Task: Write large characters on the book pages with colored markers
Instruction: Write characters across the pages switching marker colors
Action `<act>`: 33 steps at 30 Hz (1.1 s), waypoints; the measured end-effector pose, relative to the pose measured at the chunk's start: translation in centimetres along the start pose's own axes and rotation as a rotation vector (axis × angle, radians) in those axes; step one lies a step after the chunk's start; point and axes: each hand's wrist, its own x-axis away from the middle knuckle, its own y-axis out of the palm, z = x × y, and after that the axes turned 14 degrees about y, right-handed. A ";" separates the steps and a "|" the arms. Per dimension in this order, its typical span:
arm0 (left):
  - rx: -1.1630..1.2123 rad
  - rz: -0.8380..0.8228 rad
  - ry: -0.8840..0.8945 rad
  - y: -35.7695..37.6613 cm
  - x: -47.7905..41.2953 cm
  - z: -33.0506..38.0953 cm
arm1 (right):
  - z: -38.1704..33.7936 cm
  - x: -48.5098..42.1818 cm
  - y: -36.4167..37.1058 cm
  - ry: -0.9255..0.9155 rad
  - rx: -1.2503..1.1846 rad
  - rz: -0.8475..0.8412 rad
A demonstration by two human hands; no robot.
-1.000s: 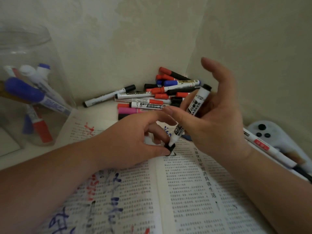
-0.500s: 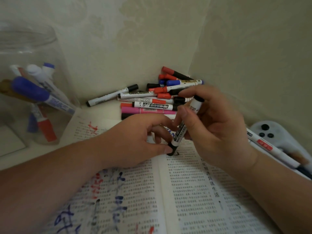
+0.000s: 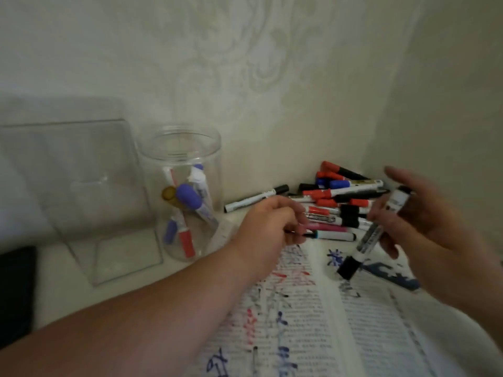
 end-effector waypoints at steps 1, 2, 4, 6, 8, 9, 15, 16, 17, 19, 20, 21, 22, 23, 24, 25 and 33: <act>-0.010 0.006 -0.006 0.0 0.0 0.0 | -0.5 -0.9 -0.3 0.041 0.007 0.041; -0.031 -0.020 -0.001 0.0 0.2 0.1 | -0.8 -2.3 -0.6 0.113 0.050 0.082; -0.047 -0.065 0.003 -0.1 0.3 0.1 | -3.0 -4.8 -1.7 0.114 0.096 0.079; -0.005 -0.047 -0.018 -0.3 0.2 0.1 | -7.2 -7.2 -0.7 -0.064 0.082 0.086; 0.032 -0.039 -0.017 -0.4 0.1 0.2 | -12.7 -8.0 2.7 -0.171 0.018 0.053; 0.029 -0.049 -0.007 -0.4 0.1 0.2 | -14.7 -8.2 4.6 -0.273 0.013 0.032; -0.025 -0.088 0.025 0.0 0.2 0.1 | -18.6 -7.7 13.9 -0.570 0.142 0.043; -0.021 -0.082 0.029 -0.1 0.2 0.1 | -18.5 -7.9 14.5 -0.551 0.245 -0.008; -0.007 -0.071 0.030 -0.1 0.1 -0.1 | -18.1 -8.2 14.8 -0.510 0.399 -0.064; 0.051 -0.031 0.022 -0.3 -0.1 -0.3 | -16.6 -8.9 14.2 -0.404 0.609 -0.130; 0.090 -0.005 0.014 -0.4 -0.2 -0.4 | -15.9 -9.2 13.2 -0.377 0.607 -0.114; 0.129 0.022 0.005 -0.5 -0.4 -0.5 | -15.4 -9.3 12.0 -0.357 0.555 -0.066; 0.164 0.050 -0.004 -0.5 -0.5 -0.6 | -14.6 -9.2 10.6 -0.338 0.509 0.000; 0.191 0.075 -0.012 -0.5 -0.6 -0.6 | -13.7 -9.1 9.2 -0.297 0.512 0.056; 0.203 0.091 -0.015 -0.5 -0.6 -0.6 | -12.5 -9.0 7.7 -0.233 0.589 0.079; 0.203 0.099 -0.014 -0.5 -0.6 -0.6 | -11.0 -8.8 6.5 -0.142 0.734 0.047; 0.113 0.106 0.034 -0.3 -0.6 -0.9 | -1.9 -4.7 3.6 0.183 1.318 -0.361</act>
